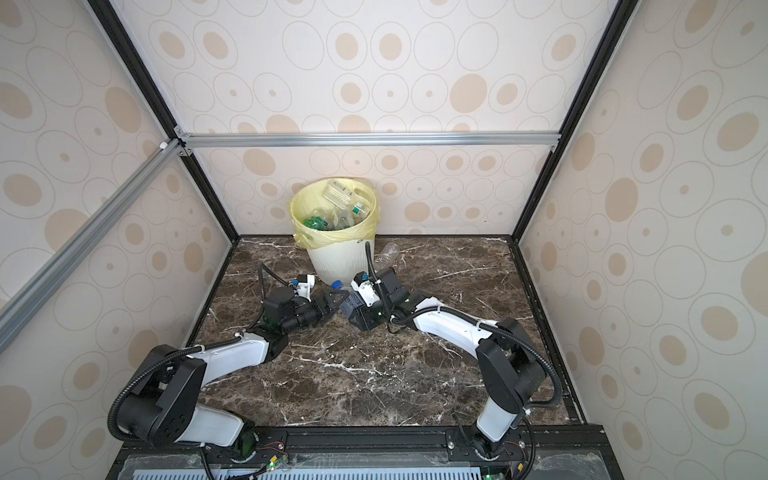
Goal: Throw the plastic bottles in the bin
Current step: 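Lift the bottle upright with the right gripper while the left grasps its neck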
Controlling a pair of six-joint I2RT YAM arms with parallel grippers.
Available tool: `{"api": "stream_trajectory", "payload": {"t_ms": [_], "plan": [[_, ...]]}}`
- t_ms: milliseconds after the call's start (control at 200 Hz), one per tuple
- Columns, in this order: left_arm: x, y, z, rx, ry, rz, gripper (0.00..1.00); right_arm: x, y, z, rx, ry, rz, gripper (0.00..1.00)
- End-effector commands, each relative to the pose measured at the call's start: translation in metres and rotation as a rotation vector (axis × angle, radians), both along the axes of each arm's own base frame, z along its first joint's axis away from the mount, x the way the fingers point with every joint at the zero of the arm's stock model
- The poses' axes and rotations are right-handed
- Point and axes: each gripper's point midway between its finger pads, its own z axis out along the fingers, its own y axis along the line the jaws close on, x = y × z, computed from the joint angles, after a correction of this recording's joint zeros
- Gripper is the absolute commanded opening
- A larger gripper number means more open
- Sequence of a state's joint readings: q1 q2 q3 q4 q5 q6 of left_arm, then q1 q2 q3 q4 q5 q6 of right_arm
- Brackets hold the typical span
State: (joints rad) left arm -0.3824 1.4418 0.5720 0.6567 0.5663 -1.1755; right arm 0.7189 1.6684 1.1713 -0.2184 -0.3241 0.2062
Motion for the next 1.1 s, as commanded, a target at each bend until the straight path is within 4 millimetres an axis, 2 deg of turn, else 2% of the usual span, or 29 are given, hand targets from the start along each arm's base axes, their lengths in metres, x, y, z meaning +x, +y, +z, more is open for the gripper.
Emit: {"api": "stream_trajectory", "payload": {"t_ms": [0, 430, 625, 1095], "plan": [[0.0, -0.003, 0.015, -0.046, -0.037, -0.013, 0.84, 0.002, 0.012, 0.032, 0.083, -0.034, 0.017, 0.54], [0.004, -0.006, 0.022, -0.071, -0.05, -0.02, 0.77, 0.002, 0.021, 0.04, 0.126, -0.027, 0.036, 0.54], [0.006, -0.009, 0.025, -0.084, -0.056, -0.023, 0.7, 0.003, 0.023, 0.042, 0.134, -0.027, 0.039, 0.54], [0.005, -0.017, 0.023, -0.096, -0.047, -0.036, 0.67, 0.006, 0.025, 0.046, 0.14, -0.04, 0.036, 0.55]]}}
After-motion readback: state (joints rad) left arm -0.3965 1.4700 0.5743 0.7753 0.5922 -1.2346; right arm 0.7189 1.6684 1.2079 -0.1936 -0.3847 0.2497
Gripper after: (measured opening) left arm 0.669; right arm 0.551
